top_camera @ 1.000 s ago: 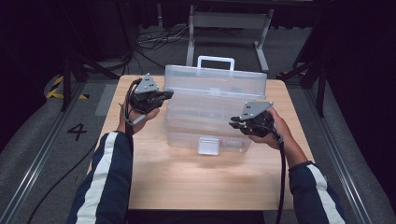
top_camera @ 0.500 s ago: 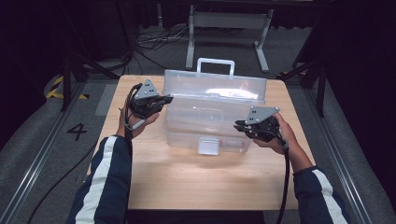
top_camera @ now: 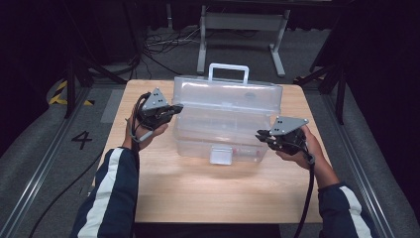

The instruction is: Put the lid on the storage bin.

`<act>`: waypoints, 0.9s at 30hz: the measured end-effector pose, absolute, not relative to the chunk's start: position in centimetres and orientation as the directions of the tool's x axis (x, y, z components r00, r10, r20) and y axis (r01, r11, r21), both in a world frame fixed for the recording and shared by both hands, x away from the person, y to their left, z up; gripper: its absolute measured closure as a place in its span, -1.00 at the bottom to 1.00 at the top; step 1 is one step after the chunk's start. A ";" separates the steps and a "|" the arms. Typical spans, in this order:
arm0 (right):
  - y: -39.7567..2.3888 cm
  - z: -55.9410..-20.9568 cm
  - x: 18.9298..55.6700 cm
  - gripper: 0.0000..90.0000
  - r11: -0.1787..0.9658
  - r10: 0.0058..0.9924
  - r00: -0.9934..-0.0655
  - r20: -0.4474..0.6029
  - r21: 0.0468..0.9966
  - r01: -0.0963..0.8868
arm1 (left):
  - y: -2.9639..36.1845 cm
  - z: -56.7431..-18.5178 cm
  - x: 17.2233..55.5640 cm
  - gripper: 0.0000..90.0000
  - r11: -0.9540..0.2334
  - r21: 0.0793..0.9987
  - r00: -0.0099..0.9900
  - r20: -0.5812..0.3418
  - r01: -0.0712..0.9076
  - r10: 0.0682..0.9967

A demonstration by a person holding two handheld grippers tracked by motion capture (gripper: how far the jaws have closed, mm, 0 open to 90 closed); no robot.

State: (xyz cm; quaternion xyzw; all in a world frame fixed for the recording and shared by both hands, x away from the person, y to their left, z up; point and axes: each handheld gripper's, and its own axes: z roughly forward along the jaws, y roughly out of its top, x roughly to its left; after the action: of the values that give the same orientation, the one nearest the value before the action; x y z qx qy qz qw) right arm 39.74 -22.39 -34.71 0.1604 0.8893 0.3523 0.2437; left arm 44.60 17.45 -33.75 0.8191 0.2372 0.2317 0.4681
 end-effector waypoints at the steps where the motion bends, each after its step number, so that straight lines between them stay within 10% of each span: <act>1: -22.5 -34.7 39.7 0.82 0.698 0.461 -0.827 -0.322 0.707 0.114 | 17.5 -33.8 44.5 1.00 -0.452 0.875 0.780 0.158 0.173 0.605; 27: -26.9 -35.3 38.6 0.79 0.652 0.550 -0.784 -0.287 0.735 0.189 | 17.5 -34.4 43.6 1.00 -0.509 0.843 0.800 0.181 0.173 0.572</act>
State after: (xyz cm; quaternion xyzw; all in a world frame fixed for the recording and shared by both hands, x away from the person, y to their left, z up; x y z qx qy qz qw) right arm 38.63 -26.91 -35.28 0.2116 0.8733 0.3597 0.2514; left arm 43.57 17.52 -34.39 0.8388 0.2220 0.2254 0.4430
